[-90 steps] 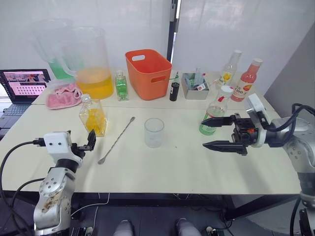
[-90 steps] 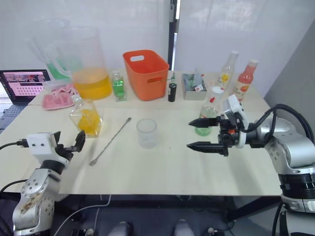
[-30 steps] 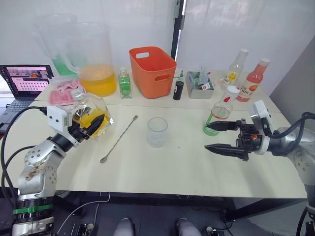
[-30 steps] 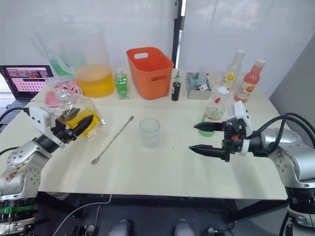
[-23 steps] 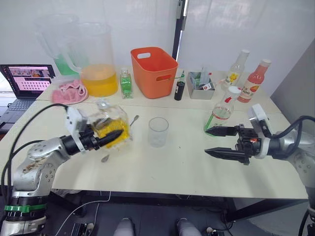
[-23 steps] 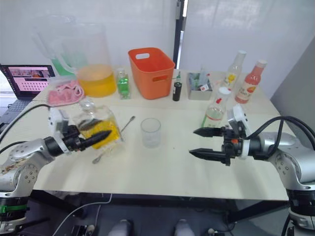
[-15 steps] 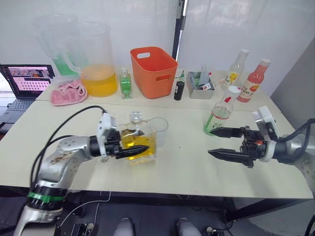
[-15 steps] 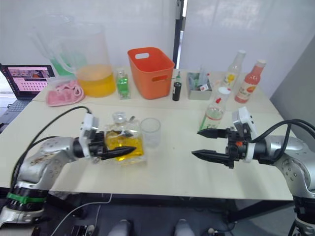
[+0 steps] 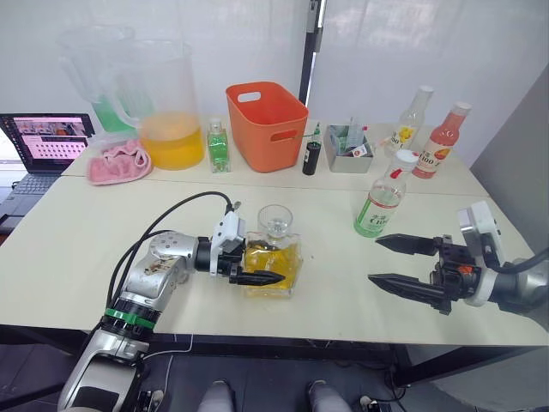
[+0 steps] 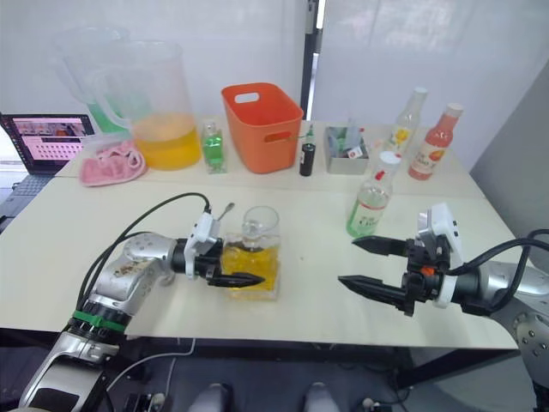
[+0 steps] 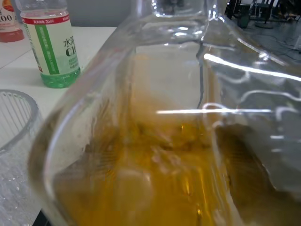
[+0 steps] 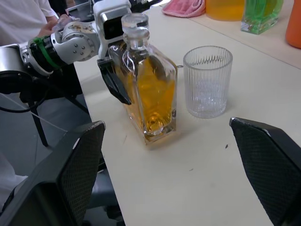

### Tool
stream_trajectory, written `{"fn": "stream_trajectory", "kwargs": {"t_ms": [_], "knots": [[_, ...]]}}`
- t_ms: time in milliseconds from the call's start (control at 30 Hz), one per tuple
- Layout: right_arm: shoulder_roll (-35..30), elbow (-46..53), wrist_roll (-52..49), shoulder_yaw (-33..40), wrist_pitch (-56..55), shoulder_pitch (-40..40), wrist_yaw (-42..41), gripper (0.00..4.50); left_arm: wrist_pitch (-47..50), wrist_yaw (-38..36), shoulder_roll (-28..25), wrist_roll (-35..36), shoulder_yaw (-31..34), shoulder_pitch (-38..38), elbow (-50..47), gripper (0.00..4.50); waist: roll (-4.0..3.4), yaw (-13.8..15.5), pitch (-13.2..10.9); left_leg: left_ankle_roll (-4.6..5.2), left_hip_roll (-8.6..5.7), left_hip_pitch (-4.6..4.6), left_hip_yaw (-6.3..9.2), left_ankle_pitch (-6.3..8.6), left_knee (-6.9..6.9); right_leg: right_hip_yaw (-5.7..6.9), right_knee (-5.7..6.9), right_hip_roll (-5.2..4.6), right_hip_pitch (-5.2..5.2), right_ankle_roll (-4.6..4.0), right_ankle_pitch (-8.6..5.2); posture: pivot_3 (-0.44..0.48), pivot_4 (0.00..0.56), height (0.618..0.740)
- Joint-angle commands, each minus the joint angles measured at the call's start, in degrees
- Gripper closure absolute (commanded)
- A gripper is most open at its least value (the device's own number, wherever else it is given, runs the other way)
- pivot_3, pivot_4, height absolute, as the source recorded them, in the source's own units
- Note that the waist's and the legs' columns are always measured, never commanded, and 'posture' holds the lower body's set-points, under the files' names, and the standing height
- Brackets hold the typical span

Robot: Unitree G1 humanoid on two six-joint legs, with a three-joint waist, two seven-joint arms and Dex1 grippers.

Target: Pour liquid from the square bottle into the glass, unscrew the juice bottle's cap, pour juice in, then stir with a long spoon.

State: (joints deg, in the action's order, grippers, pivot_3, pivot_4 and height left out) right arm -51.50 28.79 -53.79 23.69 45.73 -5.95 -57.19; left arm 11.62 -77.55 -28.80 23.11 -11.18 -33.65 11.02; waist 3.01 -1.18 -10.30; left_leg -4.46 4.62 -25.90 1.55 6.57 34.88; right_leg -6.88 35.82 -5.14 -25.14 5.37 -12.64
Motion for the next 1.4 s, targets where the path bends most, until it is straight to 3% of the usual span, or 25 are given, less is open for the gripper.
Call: {"fn": "stream_trajectory", "kwargs": {"t_ms": [33,233,300,367,400,733,1100,1267,1400], "knots": [[-0.7,1.8,-2.1,2.9,-0.1,0.6,0.8,0.0,-3.6,-1.6,0.4,0.1,1.2,-1.1,-1.0,1.69,0.0,0.0,0.0,0.0,0.0,0.0,0.0,0.0,0.0,0.0,-0.01,0.0,0.0,0.0,0.0,0.0,0.15,0.717],[-1.4,3.1,-3.5,2.4,-0.4,0.8,1.0,0.0,-2.1,-2.2,-0.2,-1.1,1.0,0.1,-0.2,1.69,0.0,0.0,0.0,0.0,0.0,0.0,0.01,0.0,0.0,0.0,0.0,0.0,0.01,0.0,0.0,0.0,0.15,0.717],[-1.7,3.2,-3.7,2.1,-0.3,0.3,0.7,0.0,0.2,-2.7,-1.0,0.0,1.6,0.4,-0.5,0.66,0.0,0.0,0.0,0.0,0.0,0.01,0.01,0.0,0.0,0.0,0.01,0.01,0.02,0.0,0.0,0.0,0.15,0.717],[-2.0,3.0,-4.0,1.9,-0.4,-0.1,0.7,0.0,2.1,-2.8,-1.7,1.1,2.5,0.9,-1.5,0.09,0.0,0.0,0.0,0.0,0.0,0.04,0.01,0.0,-0.01,0.0,0.01,0.01,0.04,0.0,0.0,0.0,0.15,0.717],[-2.2,2.9,-4.1,1.9,-0.4,-0.3,0.7,0.0,2.8,-3.0,-2.3,1.6,2.9,1.3,-2.4,0.04,-0.01,0.0,0.0,0.0,0.0,0.06,0.01,0.0,-0.01,0.0,0.02,0.01,0.05,0.0,0.0,0.0,0.15,0.717],[-2.0,0.8,-3.6,-1.9,-1.2,-3.6,0.4,0.0,8.4,-1.0,-4.2,4.5,5.1,2.3,-9.3,0.04,-0.01,0.1,0.0,0.0,0.0,0.09,0.01,0.0,0.03,0.01,0.01,0.0,0.11,0.0,0.0,0.0,0.15,0.717],[-1.1,0.0,-2.1,-3.4,-2.1,-4.7,1.2,0.0,7.4,1.3,-2.7,2.2,2.8,0.7,-10.6,0.04,-0.01,0.2,0.0,0.01,0.0,0.1,0.01,0.0,0.03,0.0,0.02,0.0,0.12,0.0,0.0,0.0,0.15,0.717],[-0.9,0.0,-1.6,-3.3,-2.3,-4.4,1.3,0.0,6.4,2.0,-2.0,1.7,3.4,-0.5,-8.7,1.53,-0.01,0.2,0.0,0.01,0.0,0.1,0.01,-0.01,0.04,0.0,0.03,0.0,0.11,0.0,0.0,0.0,0.15,0.717],[-0.5,0.2,-1.3,-3.8,-2.5,-4.6,1.8,0.0,6.0,1.6,-1.7,1.8,3.4,-0.7,-8.1,1.66,-0.01,0.2,0.0,0.01,0.0,0.1,0.01,-0.01,0.03,0.0,0.03,0.0,0.11,0.0,0.0,0.0,0.15,0.717]]}}
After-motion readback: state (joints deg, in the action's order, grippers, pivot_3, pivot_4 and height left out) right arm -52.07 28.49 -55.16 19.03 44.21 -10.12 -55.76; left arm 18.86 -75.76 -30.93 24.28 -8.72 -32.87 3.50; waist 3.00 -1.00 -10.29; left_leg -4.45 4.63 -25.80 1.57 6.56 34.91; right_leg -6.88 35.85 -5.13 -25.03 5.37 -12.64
